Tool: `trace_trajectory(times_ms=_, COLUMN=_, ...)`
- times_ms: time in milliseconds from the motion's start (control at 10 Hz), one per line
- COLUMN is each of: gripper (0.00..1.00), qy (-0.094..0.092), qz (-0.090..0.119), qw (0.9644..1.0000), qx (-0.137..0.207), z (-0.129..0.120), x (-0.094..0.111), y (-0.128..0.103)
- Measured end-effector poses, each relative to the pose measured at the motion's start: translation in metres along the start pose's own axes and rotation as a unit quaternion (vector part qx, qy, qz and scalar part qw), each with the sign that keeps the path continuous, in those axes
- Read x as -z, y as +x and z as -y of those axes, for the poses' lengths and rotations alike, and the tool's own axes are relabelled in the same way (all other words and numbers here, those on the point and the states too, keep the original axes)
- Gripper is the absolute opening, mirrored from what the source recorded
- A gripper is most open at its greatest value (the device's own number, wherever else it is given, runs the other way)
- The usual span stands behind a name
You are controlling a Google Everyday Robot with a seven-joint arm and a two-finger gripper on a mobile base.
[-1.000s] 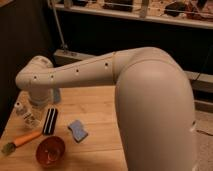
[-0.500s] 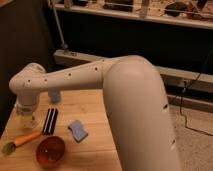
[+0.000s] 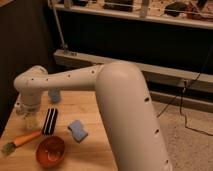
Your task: Place the pepper in the ceramic cup
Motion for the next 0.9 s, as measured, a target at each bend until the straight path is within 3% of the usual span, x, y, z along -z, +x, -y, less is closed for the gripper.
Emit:
trace_trajectory(times_ms=100, gripper=0.65, qy=-0.011, qz=-0.019, qw=0.9995, qx=0.022, z=-0.005, x=-0.011, y=-0.002)
trace_trajectory(times_ms=400, gripper=0.65, qy=-0.030, qz=-0.042, qw=0.9973, qx=0.052, z=-0.023, x=-0.023, y=-0.013)
trace_trajectory(times_ms=700, gripper=0.65, qy=-0.035, qz=-0.054, qw=0.9969, qx=0.044, z=-0.029, x=-0.030, y=-0.013)
trace_trajectory(times_ms=900, gripper=0.65, qy=-0.029, qz=-0.067, qw=0.9969, qx=0.031, z=-0.022, x=-0.043, y=-0.001)
